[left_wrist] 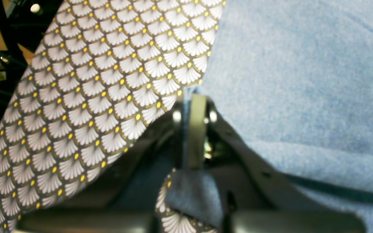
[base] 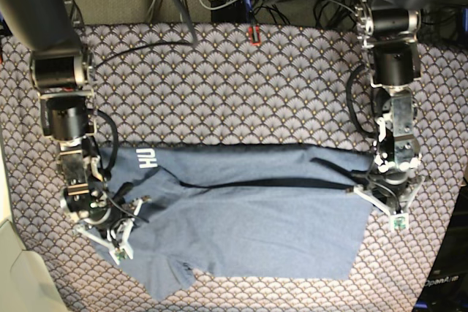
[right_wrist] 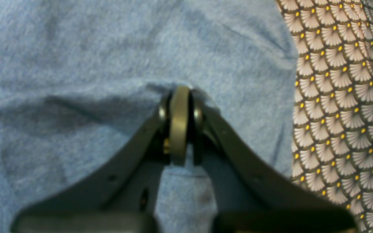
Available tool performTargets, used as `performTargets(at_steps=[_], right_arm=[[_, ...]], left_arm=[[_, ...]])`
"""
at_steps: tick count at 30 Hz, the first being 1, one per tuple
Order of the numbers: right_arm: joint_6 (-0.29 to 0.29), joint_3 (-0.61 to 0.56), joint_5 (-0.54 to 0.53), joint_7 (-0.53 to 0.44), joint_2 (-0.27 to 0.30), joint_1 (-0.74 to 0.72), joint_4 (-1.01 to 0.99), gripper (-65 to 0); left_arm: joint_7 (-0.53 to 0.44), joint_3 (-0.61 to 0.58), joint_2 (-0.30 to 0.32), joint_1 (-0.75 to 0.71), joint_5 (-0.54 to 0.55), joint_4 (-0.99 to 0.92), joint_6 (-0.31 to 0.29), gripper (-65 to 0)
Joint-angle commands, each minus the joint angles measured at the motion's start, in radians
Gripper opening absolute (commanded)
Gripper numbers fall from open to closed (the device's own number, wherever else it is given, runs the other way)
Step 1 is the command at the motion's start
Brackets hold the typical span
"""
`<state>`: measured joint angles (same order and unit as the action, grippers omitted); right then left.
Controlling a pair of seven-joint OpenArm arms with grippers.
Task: Fold the T-shirt properly
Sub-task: 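Lower the folded edge onto the shirt and open both grippers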
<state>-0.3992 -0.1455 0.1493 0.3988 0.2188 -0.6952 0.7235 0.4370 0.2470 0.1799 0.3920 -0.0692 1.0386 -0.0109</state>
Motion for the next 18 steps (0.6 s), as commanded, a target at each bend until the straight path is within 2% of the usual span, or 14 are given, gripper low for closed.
performTargets(at_steps=[1,5,7,9,11,14,18], right_arm=[[0.015,0.002,-0.007,-0.016,0.008,-0.039,0.017,-57.6],[0.012,0.002,-0.007,0.027,0.008,-0.044,0.018,-42.3],[0.01,0.004,-0.007,0.027,0.009,-0.04,0.025,-35.2],[0.01,0.01,-0.007,0.03,0.014,-0.04,0.025,-32.2],[0.01,0.011,-0.007,0.032,0.017,-0.037,0.025,-32.2],[0.01,0.013,-0.01,0.036,0.055,0.001,0.044,-32.2],[0.012,0.013,-0.01,0.039,0.1,0.121,0.21,-32.0]], left_arm=[[-0.022,0.004,0.01,0.031,-0.001,0.018,0.006,-53.8],[-0.022,0.005,0.01,0.029,0.001,0.018,0.006,-34.4],[-0.022,0.005,0.011,0.028,0.002,0.022,0.006,-27.3],[-0.022,0.007,0.011,0.025,0.004,0.029,0.006,-22.6],[-0.022,0.008,0.011,0.02,0.004,0.053,0.006,-20.4],[-0.022,0.035,0.011,-0.04,0.006,0.108,0.006,-20.3],[-0.022,0.076,-0.001,-0.087,0.007,0.127,0.006,-20.3]])
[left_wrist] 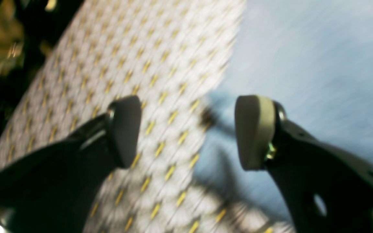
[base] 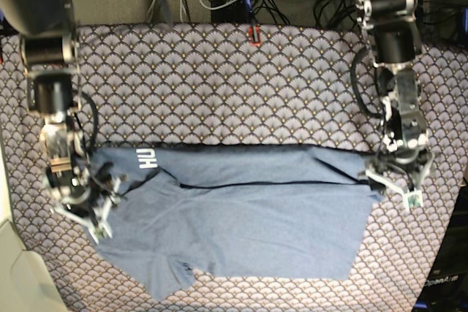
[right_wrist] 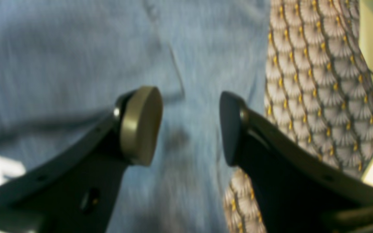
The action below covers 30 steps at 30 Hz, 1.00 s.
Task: Fold the T-shirt properly
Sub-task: 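Lower the folded edge onto the shirt and open both grippers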
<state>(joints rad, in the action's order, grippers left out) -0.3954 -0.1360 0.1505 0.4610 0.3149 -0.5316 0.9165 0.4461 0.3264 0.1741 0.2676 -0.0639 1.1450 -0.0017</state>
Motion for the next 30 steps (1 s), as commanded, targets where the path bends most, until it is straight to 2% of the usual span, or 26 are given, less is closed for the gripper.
performTargets(at_steps=[1,6,8,15,23,25,26,30], right_arm=[[0.01,0.003,-0.012,-0.023,0.008,-0.012,0.062,-32.0],[0.011,0.008,-0.01,-0.011,0.036,0.103,0.186,-32.0],[0.011,0.046,-0.01,-0.005,0.034,0.129,0.209,-32.0],[0.008,0.092,-0.01,-0.005,0.037,0.156,0.221,-32.0],[0.01,0.092,-0.01,-0.005,0.034,0.166,0.223,-32.0],[0.01,0.092,-0.01,-0.005,0.031,0.166,0.223,-32.0],[0.01,0.092,-0.01,-0.005,0.031,0.164,0.223,-32.0],[0.01,0.092,-0.01,-0.005,0.031,0.161,0.223,-32.0]], left_arm=[[-0.033,0.0,0.003,0.028,0.005,0.017,-0.004,-20.3],[-0.033,-0.005,0.006,-0.015,0.114,0.017,-0.004,-20.3],[-0.033,-0.006,0.008,-0.018,0.132,0.007,-0.004,-20.3],[-0.122,-0.008,0.0,-0.017,0.134,-0.073,-0.004,-20.3],[-0.123,-0.008,0.0,-0.001,0.138,-0.07,-0.004,-20.7],[-0.122,-0.008,-0.002,0.022,0.134,-0.079,-0.004,-23.7],[-0.122,-0.008,-0.002,0.031,0.134,-0.082,-0.004,-27.1],[-0.12,-0.034,-0.003,0.048,0.134,-0.082,-0.004,-48.6]])
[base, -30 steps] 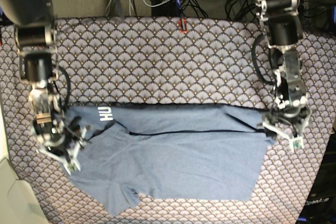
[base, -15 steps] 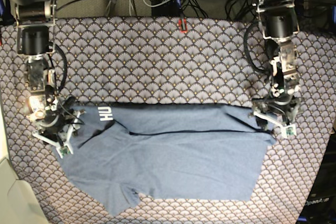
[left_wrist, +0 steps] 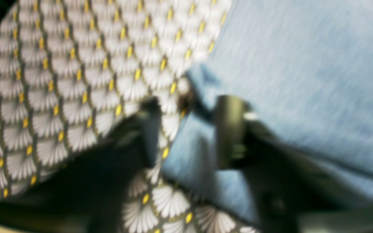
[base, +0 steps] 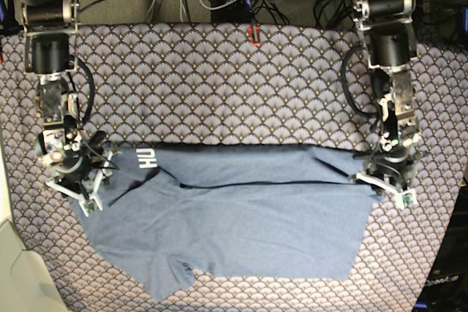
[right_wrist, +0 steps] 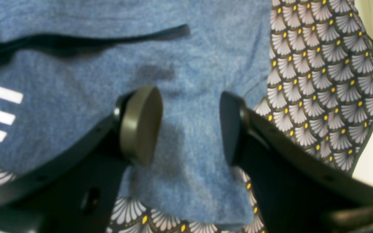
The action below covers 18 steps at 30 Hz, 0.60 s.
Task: Fold the T-shirt properly
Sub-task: 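Lower the folded edge onto the shirt and open both grippers, then regrasp the folded edge with both grippers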
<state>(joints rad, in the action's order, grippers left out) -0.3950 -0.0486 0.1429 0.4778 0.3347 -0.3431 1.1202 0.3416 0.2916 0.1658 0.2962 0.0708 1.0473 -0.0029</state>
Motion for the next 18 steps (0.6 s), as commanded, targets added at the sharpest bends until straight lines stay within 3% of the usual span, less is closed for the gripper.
performTargets(at_steps=[1,3,18], right_arm=[[0.009,0.005,-0.002,-0.021,0.011,-0.029,0.019,-32.0],[0.009,0.005,-0.002,-0.021,0.011,-0.03,0.019,-32.0],[0.009,0.005,-0.002,-0.026,0.014,-0.046,0.016,-32.0]], left_arm=[[-0.016,-0.028,0.005,0.025,-0.001,0.015,0.002,-54.7],[-0.016,-0.071,0.01,0.027,-0.002,0.015,0.007,-64.6],[-0.016,-0.111,0.016,0.004,-0.002,-0.006,0.007,-64.7]])
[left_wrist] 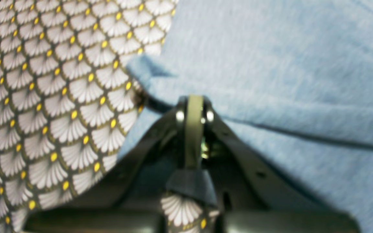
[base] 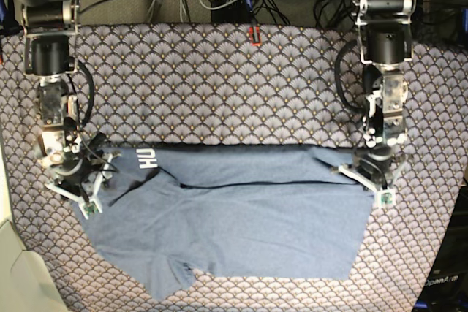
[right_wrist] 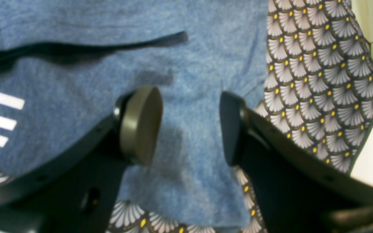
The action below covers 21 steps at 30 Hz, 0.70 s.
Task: Fold the T-shirt properly
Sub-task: 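Regrasp the folded edge with both grippers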
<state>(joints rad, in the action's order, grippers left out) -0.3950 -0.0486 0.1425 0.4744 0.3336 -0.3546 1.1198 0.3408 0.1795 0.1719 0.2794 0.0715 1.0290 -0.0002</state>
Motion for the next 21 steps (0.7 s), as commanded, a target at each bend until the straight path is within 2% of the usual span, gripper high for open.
performTargets(at_steps=[1,12,21], right_arm=[[0.009,0.005,-0.002,-0.022,0.015,-0.036,0.016,-32.0],[0.009,0.005,-0.002,-0.024,0.012,-0.036,0.018,-32.0],[0.009,0.005,-0.002,-0.019,0.015,-0.033,0.012,-32.0]], left_arm=[[-0.015,0.001,0.01,0.021,-0.003,0.001,0.004,-64.7],[-0.018,0.001,0.012,0.036,-0.005,-0.094,0.004,-64.7],[-0.044,0.001,-0.028,0.209,-0.003,-0.289,0.001,-64.7]])
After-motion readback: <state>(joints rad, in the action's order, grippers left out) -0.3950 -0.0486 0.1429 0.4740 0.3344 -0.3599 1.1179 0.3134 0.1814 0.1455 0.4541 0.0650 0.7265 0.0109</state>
